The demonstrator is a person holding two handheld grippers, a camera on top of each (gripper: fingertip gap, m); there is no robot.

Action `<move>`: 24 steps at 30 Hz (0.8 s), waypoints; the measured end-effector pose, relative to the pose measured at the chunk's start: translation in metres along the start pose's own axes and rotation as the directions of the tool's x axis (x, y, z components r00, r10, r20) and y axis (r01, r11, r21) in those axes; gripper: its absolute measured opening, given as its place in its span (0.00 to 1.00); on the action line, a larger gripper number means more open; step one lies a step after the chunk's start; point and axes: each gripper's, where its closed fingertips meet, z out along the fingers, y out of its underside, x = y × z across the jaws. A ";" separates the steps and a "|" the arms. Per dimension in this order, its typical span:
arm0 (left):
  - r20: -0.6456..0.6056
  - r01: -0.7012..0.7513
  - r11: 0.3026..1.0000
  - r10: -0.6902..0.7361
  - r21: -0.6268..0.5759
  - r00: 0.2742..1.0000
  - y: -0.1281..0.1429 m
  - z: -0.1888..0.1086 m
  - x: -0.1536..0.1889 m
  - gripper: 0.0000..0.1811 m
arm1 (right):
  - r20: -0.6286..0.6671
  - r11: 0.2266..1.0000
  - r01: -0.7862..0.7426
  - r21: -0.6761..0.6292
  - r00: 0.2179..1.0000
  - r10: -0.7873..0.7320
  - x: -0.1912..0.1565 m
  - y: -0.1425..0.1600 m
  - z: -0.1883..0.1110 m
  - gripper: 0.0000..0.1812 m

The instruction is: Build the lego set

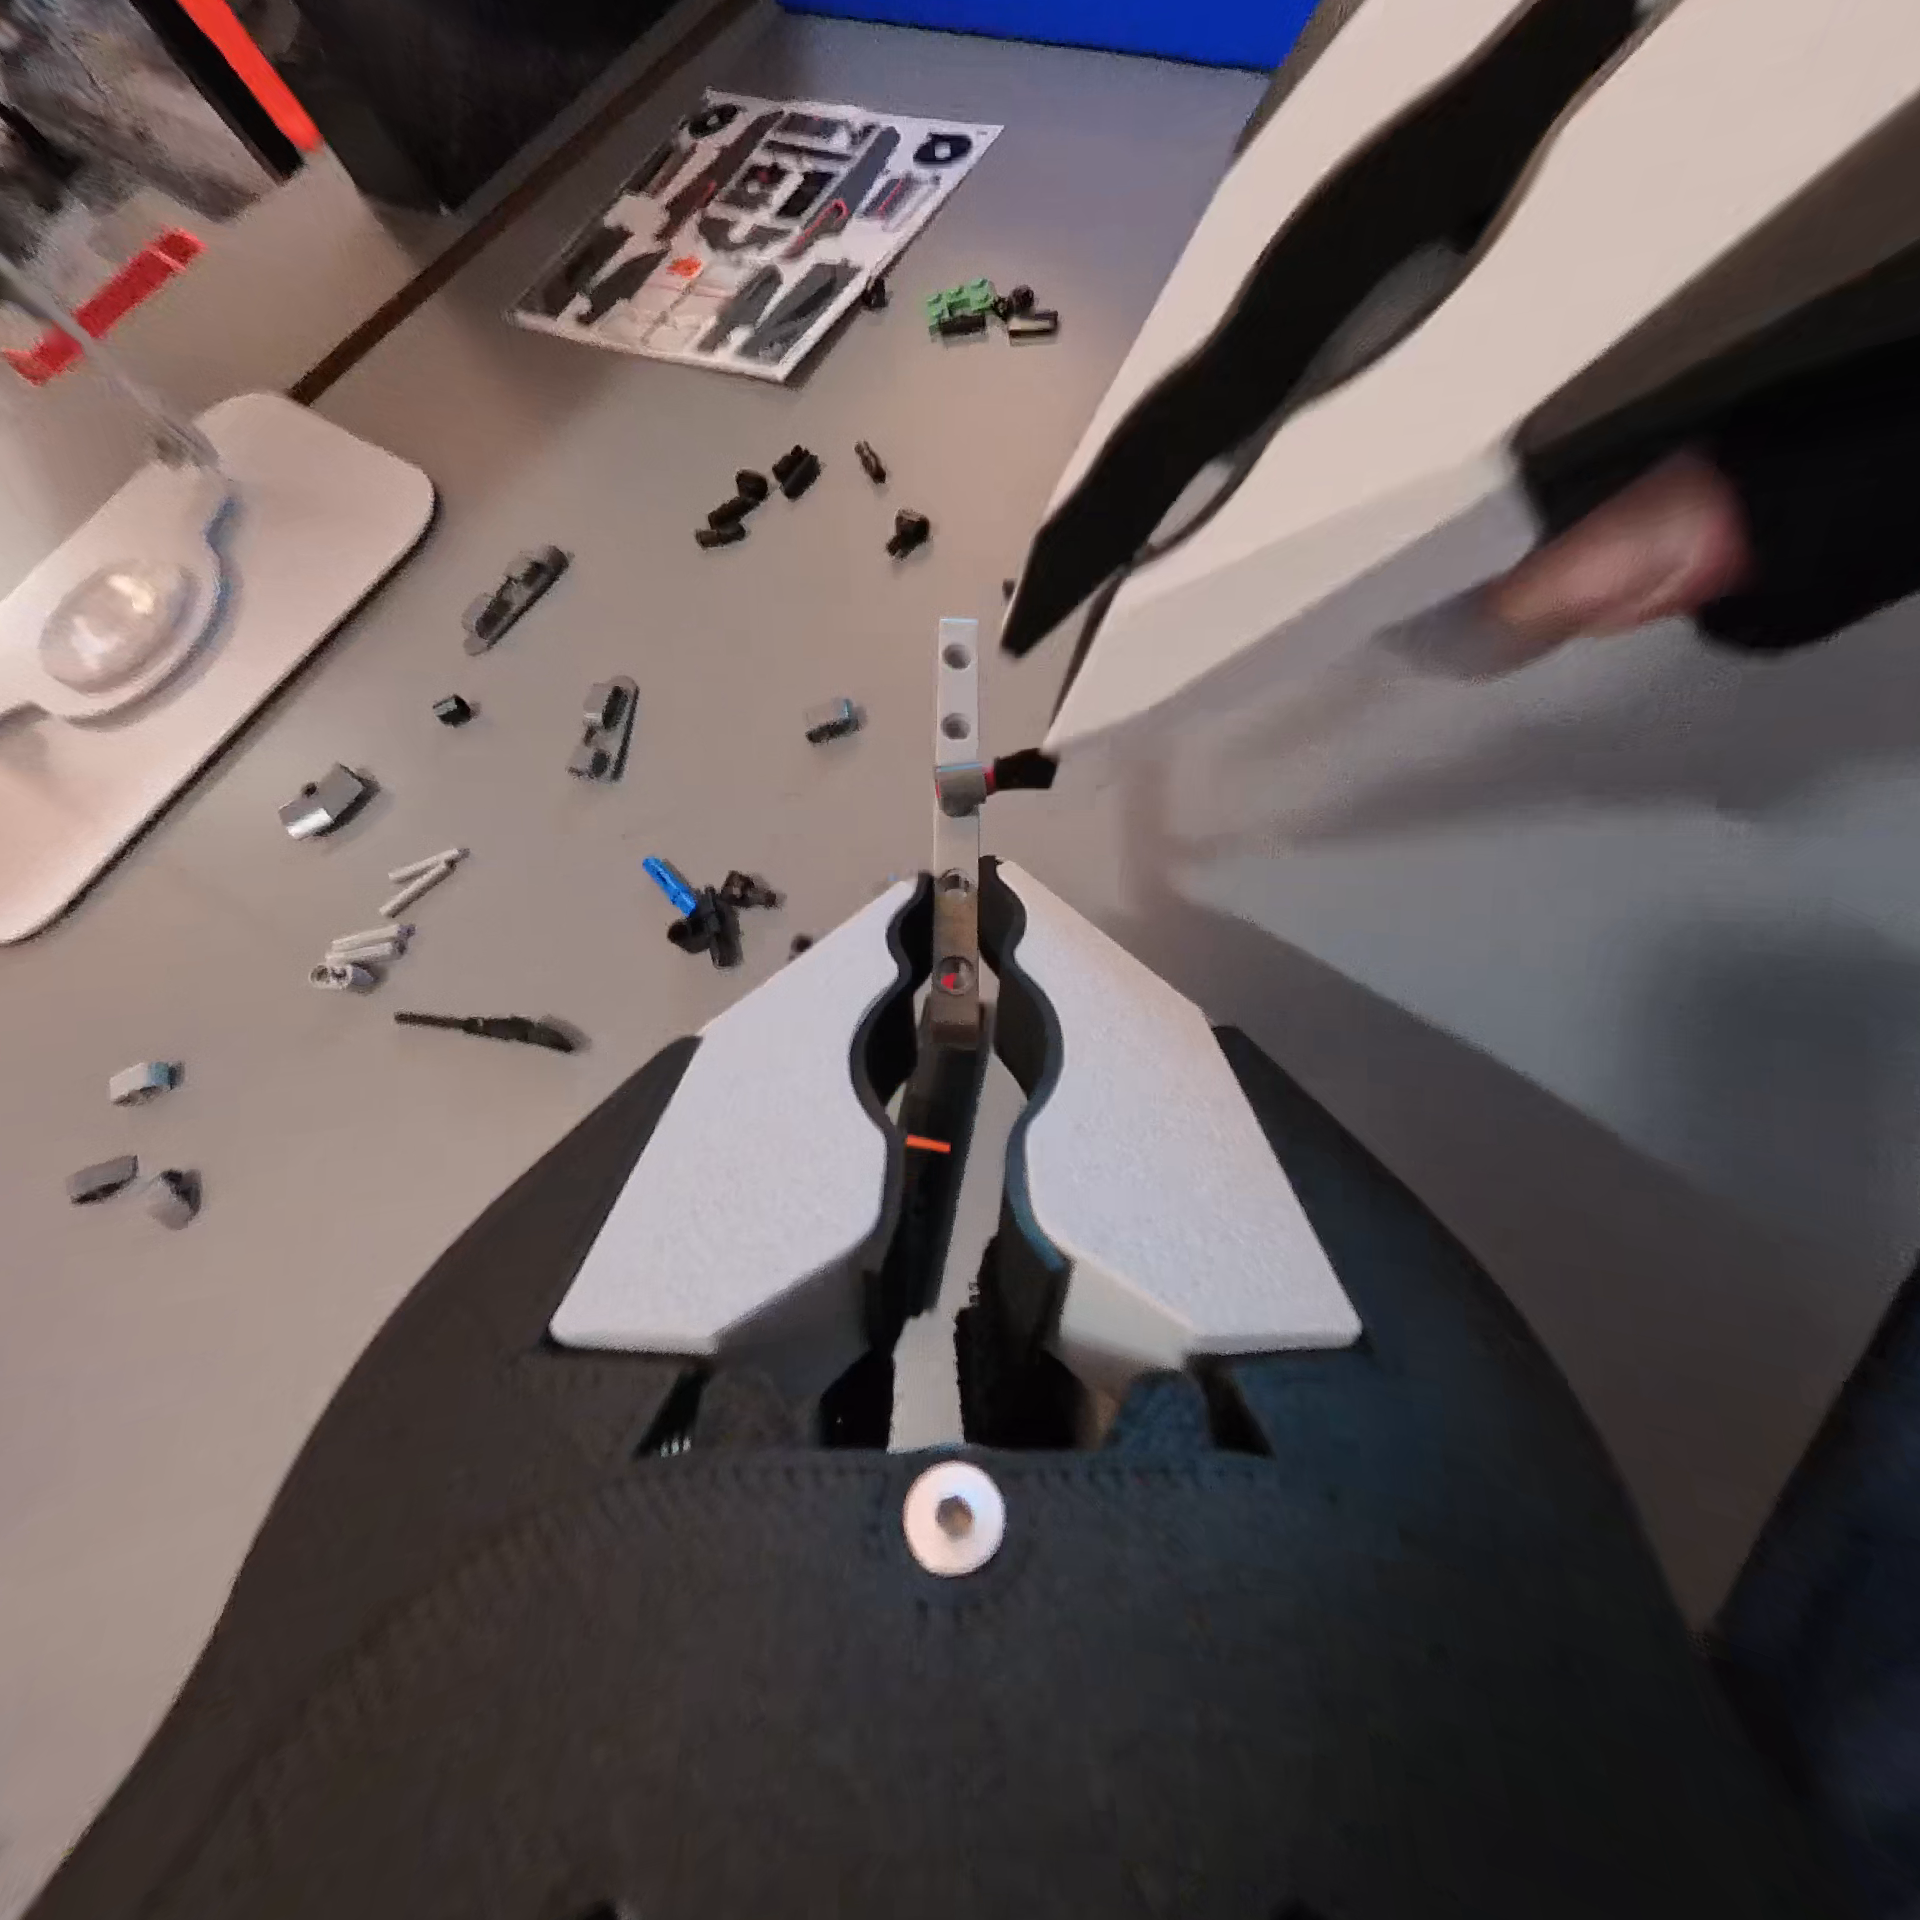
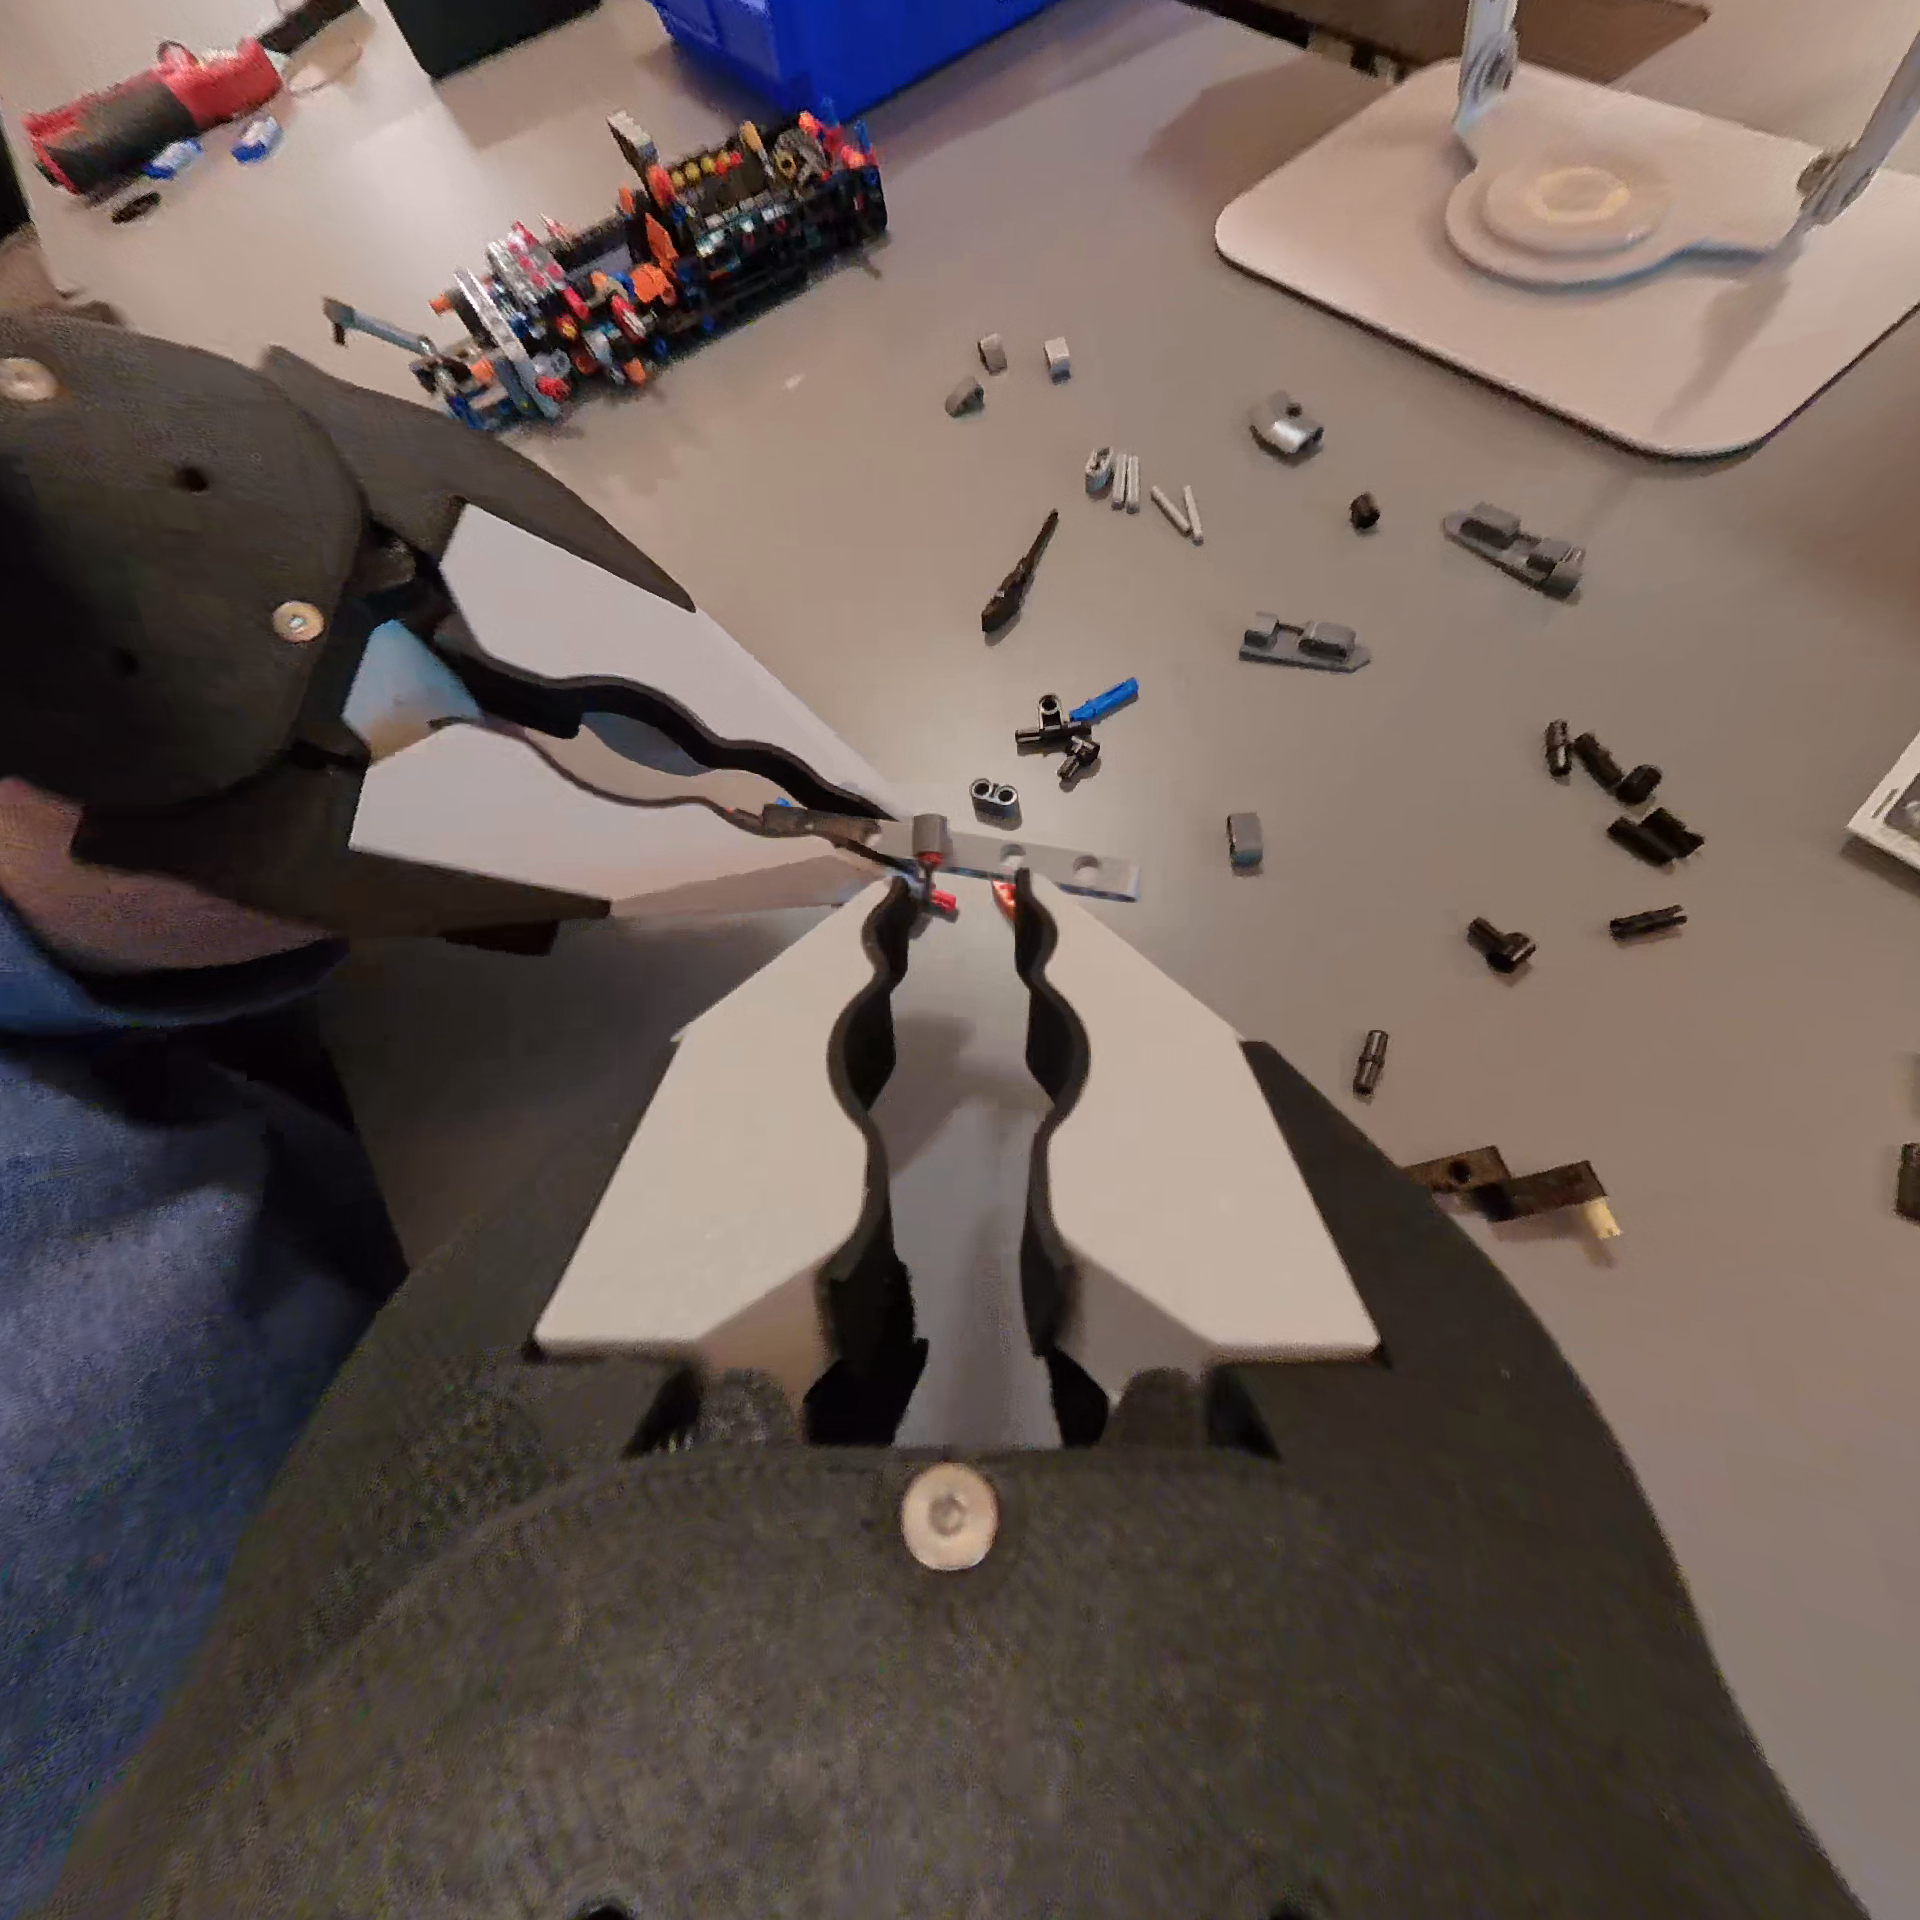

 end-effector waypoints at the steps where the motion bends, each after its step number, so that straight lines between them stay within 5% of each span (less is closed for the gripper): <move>1: -0.003 0.018 1.000 -0.018 -0.002 1.000 0.004 -0.004 -0.005 0.03 | 0.008 1.000 0.010 0.007 1.000 -0.010 0.002 -0.002 -0.004 0.10; 14: -0.074 0.204 0.965 -0.218 -0.162 0.973 0.092 -0.046 -0.037 0.03 | 0.263 0.913 0.378 -0.157 0.907 -0.330 -0.027 0.031 0.051 0.15; 24: -0.126 0.218 0.964 -0.237 -0.149 0.963 0.107 -0.044 -0.038 0.03 | 0.380 0.837 0.494 -0.236 0.839 -0.389 -0.027 0.046 0.080 0.12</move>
